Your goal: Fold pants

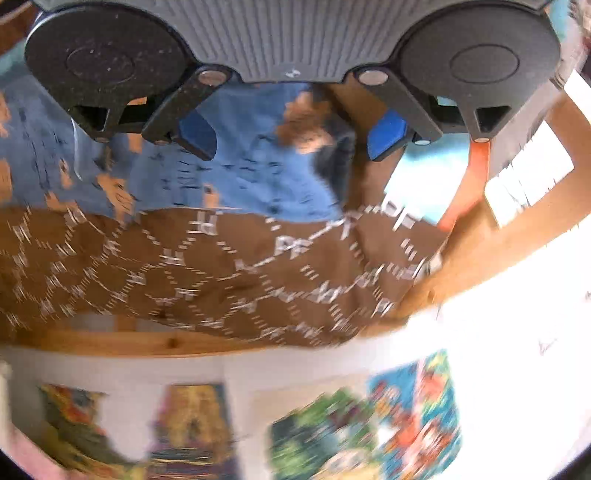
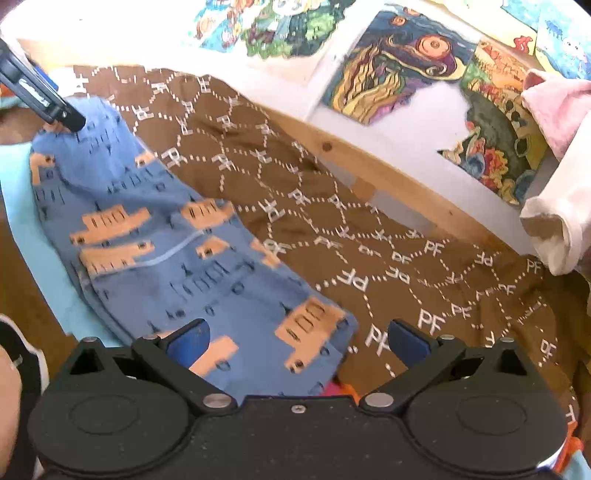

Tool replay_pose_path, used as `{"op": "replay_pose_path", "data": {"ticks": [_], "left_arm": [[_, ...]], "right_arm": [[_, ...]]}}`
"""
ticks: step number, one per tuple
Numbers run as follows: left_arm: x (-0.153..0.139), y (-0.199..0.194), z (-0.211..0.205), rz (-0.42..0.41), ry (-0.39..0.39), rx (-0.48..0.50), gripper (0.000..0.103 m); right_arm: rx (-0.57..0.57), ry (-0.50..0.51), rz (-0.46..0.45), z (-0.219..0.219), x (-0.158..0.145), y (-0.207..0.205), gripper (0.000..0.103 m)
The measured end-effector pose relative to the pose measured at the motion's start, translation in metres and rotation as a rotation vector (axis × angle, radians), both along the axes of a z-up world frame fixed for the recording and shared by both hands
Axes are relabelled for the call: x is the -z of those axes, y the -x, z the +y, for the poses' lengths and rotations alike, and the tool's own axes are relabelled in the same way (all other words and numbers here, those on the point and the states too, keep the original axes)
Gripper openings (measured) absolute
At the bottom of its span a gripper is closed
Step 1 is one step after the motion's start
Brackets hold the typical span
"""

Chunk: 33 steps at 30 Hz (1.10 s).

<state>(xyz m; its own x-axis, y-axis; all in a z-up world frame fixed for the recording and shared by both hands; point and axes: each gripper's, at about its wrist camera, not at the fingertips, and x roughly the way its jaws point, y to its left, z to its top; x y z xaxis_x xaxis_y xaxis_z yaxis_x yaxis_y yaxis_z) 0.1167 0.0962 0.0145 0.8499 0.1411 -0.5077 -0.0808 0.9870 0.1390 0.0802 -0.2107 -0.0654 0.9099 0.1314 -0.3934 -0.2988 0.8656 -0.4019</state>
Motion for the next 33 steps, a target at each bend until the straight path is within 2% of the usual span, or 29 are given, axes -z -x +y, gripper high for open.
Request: {"op": "replay_pose_path", "data": {"ticks": [6, 8, 11, 13, 19, 21, 22, 26, 28, 33], "left_arm": [[0.012, -0.026, 0.043, 0.087, 0.249, -0.053, 0.092], [0.017, -0.031, 0.047, 0.096, 0.289, -0.062, 0.096], [0.016, -0.029, 0.044, 0.107, 0.296, -0.067, 0.096], [0.013, -0.026, 0.045, 0.106, 0.336, -0.073, 0.094], [0.013, -0.023, 0.059, 0.102, 0.464, -0.087, 0.08], [0.016, -0.023, 0.065, 0.093, 0.497, -0.104, 0.067], [0.017, -0.023, 0.067, 0.093, 0.504, -0.111, 0.062], [0.02, -0.028, 0.073, 0.134, 0.53, -0.131, 0.026], [0.017, -0.029, 0.068, 0.145, 0.508, -0.147, 0.022], [-0.001, -0.02, 0.03, 0.101, 0.324, -0.14, 0.019]], "right_arm": [[-0.037, -0.005, 0.053, 0.011, 0.012, -0.005, 0.102], [-0.047, 0.012, 0.078, 0.016, 0.02, -0.007, 0.102], [-0.041, 0.015, 0.08, 0.018, 0.021, -0.008, 0.102], [-0.038, 0.009, 0.078, 0.018, 0.02, -0.008, 0.102], [-0.041, 0.02, 0.071, 0.018, 0.02, -0.006, 0.102], [-0.041, 0.017, 0.072, 0.018, 0.02, -0.006, 0.102], [-0.042, 0.016, 0.072, 0.018, 0.02, -0.006, 0.102], [-0.04, 0.012, 0.077, 0.018, 0.019, -0.007, 0.102], [-0.04, 0.01, 0.078, 0.018, 0.019, -0.007, 0.102], [-0.044, 0.007, 0.073, 0.018, 0.017, -0.005, 0.102]]}}
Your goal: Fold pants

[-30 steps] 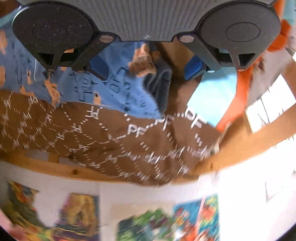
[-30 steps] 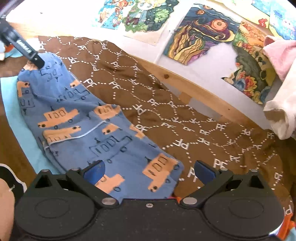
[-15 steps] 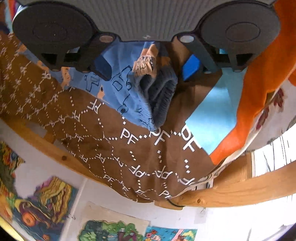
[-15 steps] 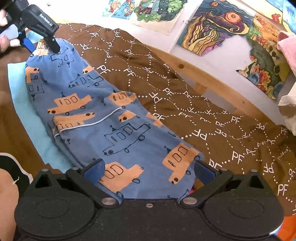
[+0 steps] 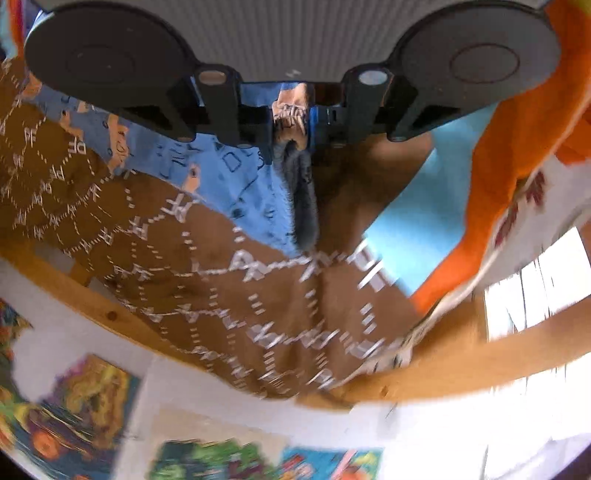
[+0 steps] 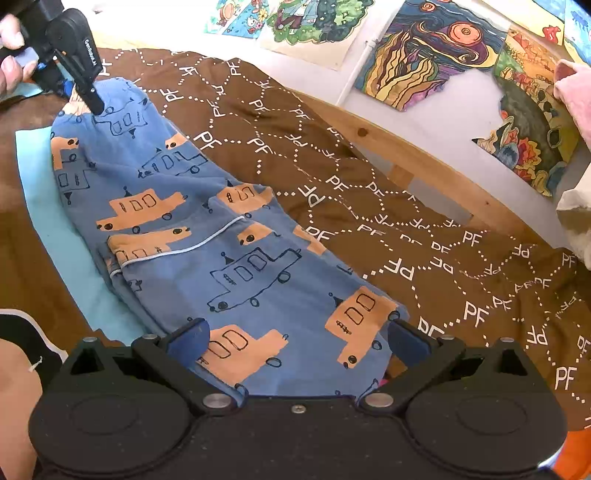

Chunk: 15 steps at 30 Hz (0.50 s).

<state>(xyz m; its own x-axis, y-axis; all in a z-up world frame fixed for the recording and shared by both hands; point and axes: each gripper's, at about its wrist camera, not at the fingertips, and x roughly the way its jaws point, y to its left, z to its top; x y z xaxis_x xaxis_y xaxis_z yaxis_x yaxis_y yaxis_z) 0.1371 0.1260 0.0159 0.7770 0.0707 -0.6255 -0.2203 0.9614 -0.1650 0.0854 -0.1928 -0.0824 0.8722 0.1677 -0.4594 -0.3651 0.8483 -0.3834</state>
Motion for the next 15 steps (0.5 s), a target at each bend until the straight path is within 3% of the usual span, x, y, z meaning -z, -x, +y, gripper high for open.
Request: {"op": "replay_pose_path", "data": {"ticks": [4, 10, 15], "left_arm": [[-0.022, 0.011, -0.04, -0.069, -0.111, 0.094, 0.019], [-0.055, 0.027, -0.106, -0.141, -0.15, 0.325, 0.019], [-0.056, 0.035, -0.166, -0.129, -0.162, 0.523, 0.019]], "right_arm": [[-0.003, 0.002, -0.021, -0.004, -0.006, 0.0, 0.102], [0.038, -0.065, -0.034, -0.045, -0.029, -0.009, 0.102], [0.195, -0.195, -0.033, -0.105, -0.045, -0.02, 0.102]]}}
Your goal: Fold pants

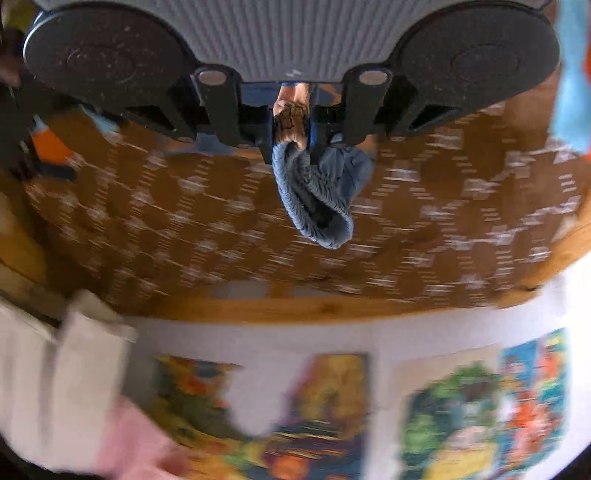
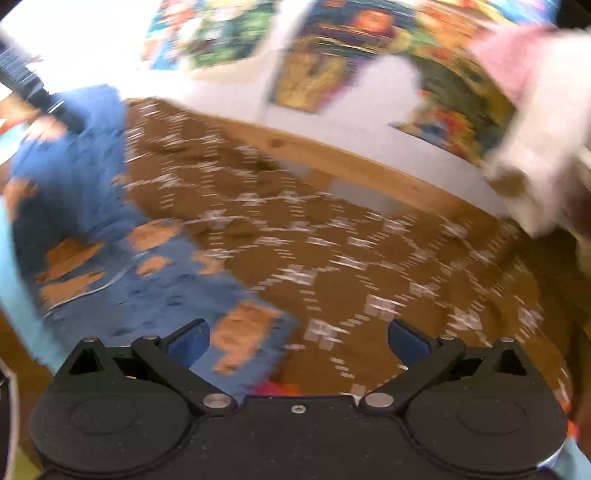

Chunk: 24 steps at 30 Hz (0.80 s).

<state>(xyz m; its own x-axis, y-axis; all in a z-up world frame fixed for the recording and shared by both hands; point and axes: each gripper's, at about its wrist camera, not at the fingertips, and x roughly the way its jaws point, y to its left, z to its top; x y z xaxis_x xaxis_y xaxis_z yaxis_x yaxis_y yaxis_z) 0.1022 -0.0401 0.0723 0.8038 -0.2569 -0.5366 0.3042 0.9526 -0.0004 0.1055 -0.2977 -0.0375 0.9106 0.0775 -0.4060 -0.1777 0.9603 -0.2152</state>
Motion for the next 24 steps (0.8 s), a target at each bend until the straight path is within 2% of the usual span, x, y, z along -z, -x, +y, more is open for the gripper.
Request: {"op": "replay_pose_path", "data": {"ticks": [4, 5, 8, 12, 14, 18, 21, 24], "left_arm": [[0.02, 0.002, -0.058, 0.029, -0.066, 0.156, 0.021], [0.028, 0.002, -0.071, 0.037, -0.095, 0.189, 0.025], [0.057, 0.003, -0.104, 0.059, -0.181, 0.284, 0.055], [0.077, 0.019, -0.12, 0.048, -0.268, 0.35, 0.066], [0.083, 0.025, -0.117, 0.034, -0.298, 0.364, 0.071], [0.096, 0.025, -0.106, 0.04, -0.368, 0.369, 0.069], [0.108, 0.022, -0.098, 0.081, -0.391, 0.378, 0.064], [0.113, 0.02, -0.091, 0.108, -0.395, 0.385, 0.057]], "right_arm": [[0.085, -0.1, 0.01, -0.041, -0.005, -0.007, 0.102], [0.094, -0.111, 0.013, -0.048, -0.005, -0.008, 0.102], [0.116, -0.147, 0.031, -0.063, -0.002, -0.012, 0.102], [0.125, -0.243, 0.074, -0.075, 0.005, -0.016, 0.102], [0.092, -0.309, 0.095, -0.076, 0.007, -0.018, 0.102], [-0.032, -0.468, 0.138, -0.067, 0.011, -0.021, 0.101], [-0.135, -0.552, 0.193, -0.051, 0.017, -0.028, 0.09], [-0.193, -0.552, 0.245, -0.032, 0.023, -0.036, 0.077]]}}
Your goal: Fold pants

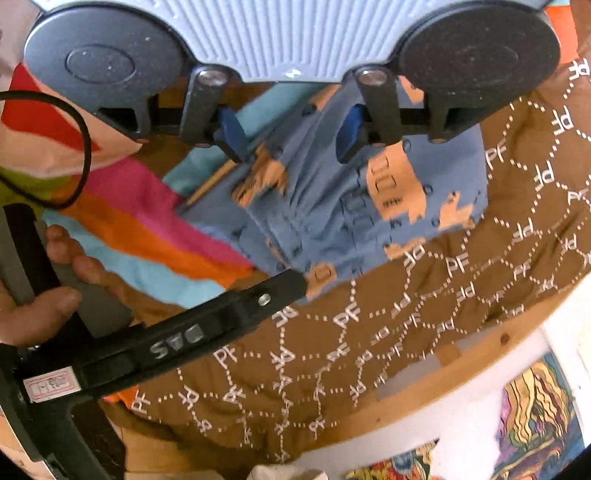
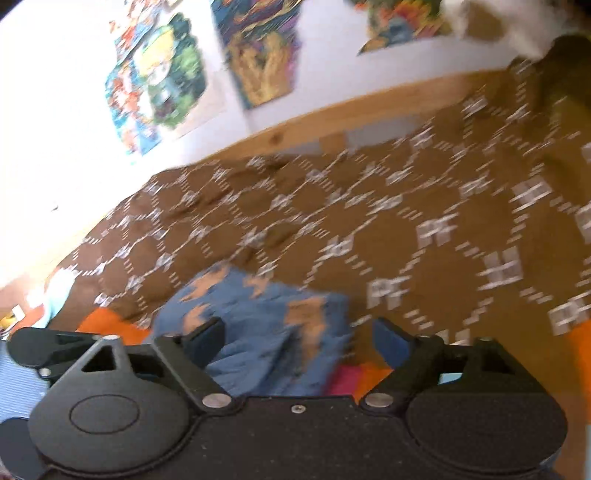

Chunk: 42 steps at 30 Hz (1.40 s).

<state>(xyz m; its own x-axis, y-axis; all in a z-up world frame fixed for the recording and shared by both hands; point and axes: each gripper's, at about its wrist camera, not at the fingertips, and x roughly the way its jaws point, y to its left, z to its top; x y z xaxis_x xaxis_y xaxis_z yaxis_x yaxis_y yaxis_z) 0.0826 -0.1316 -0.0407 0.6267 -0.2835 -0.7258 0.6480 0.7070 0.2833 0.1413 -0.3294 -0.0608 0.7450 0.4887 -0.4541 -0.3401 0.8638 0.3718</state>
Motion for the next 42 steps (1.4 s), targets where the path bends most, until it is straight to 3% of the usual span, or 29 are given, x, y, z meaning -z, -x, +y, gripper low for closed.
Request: {"op": "replay_pose_path", "data": {"ticks": [8, 11, 15, 17, 24, 28, 33, 37, 40, 42], "left_arm": [[0.0, -0.012, 0.012, 0.075, 0.055, 0.001, 0.036], [-0.002, -0.019, 0.017, 0.117, 0.094, -0.031, 0.028], [-0.005, -0.026, 0.022, 0.153, 0.139, -0.068, 0.015], [-0.009, -0.026, 0.022, 0.158, 0.151, -0.074, 0.013], [-0.019, -0.02, 0.028, 0.158, 0.164, -0.052, 0.011], [-0.025, -0.016, 0.03, 0.151, 0.183, -0.06, 0.004], [-0.031, -0.009, 0.024, 0.15, 0.206, -0.024, 0.004], [-0.031, -0.011, 0.021, 0.163, 0.218, -0.005, 0.004], [-0.03, -0.018, 0.024, 0.187, 0.236, -0.029, 0.009], [-0.033, -0.024, 0.032, 0.179, 0.264, -0.068, 0.013]], "right_arm": [[0.019, -0.07, 0.102, 0.006, 0.016, -0.019, 0.042], [0.02, -0.076, 0.128, 0.007, 0.021, -0.022, 0.04], [0.034, -0.123, 0.153, 0.004, 0.025, -0.027, 0.015], [0.03, -0.137, 0.14, 0.003, 0.022, -0.025, 0.009], [0.039, -0.184, 0.092, -0.005, 0.002, -0.016, 0.007], [0.048, -0.182, 0.078, -0.006, -0.008, -0.011, 0.007], [0.101, -0.175, 0.118, -0.018, -0.021, -0.003, 0.007], [0.148, -0.137, 0.153, -0.028, -0.013, -0.001, 0.0], [0.189, -0.072, 0.195, -0.027, 0.005, -0.007, 0.007], [0.198, -0.045, 0.177, -0.026, 0.008, -0.005, 0.015]]}}
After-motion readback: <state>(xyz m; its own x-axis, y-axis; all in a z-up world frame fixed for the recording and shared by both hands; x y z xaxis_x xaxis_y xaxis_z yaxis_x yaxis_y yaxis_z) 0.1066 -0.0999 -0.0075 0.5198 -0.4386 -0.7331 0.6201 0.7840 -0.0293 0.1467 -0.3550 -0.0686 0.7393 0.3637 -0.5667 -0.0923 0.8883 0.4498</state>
